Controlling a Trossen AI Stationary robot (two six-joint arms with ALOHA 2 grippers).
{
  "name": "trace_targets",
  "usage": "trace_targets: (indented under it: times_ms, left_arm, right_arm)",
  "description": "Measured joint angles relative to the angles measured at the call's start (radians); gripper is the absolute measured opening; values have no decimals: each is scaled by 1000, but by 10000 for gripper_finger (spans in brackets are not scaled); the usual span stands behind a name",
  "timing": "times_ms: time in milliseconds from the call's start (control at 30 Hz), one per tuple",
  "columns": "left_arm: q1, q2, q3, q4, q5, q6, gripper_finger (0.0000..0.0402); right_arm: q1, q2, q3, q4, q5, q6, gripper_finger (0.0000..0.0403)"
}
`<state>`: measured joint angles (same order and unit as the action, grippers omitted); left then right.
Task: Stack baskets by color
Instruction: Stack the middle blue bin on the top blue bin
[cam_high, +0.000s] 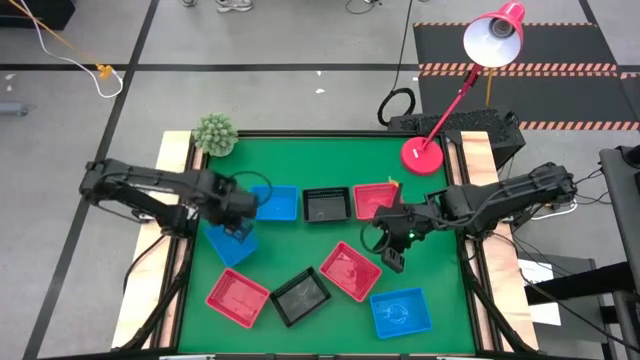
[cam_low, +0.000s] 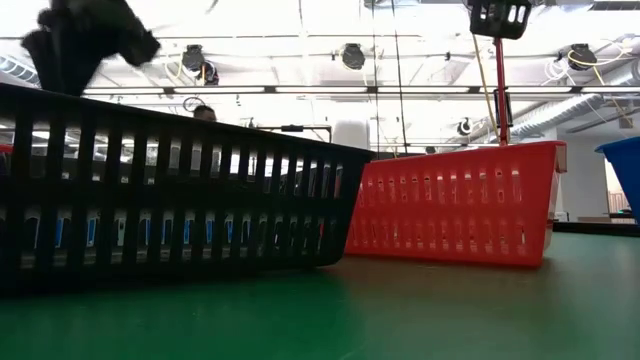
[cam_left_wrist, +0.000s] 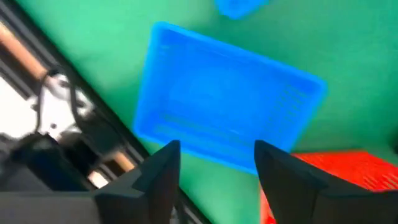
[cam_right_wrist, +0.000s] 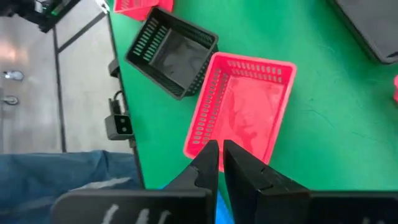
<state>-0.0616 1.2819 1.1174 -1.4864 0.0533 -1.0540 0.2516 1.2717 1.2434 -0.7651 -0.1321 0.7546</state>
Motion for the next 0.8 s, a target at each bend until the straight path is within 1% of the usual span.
trace_targets:
  times_ms: [133, 233, 333, 500, 800]
  left_arm:
    - [133, -2, -94, 51, 1, 204, 229]
    - [218, -2, -165, 129, 6, 336, 225]
    - [280, -2, -219, 192, 11, 408, 216]
    - [341, -2, -282, 235, 11, 519, 200]
    - [382, -2, -383, 286, 10, 609, 171]
  right_arm:
    - [-1, -1, 0, 5, -3, -9, 18]
    - [-2, -1, 0, 6, -2, -19, 18]
    - [-9, -1, 0, 6, -3, -27, 18]
    - [-21, -1, 0, 6, -2, -30, 18]
    - [-64, -1, 0, 6, 3, 9, 18]
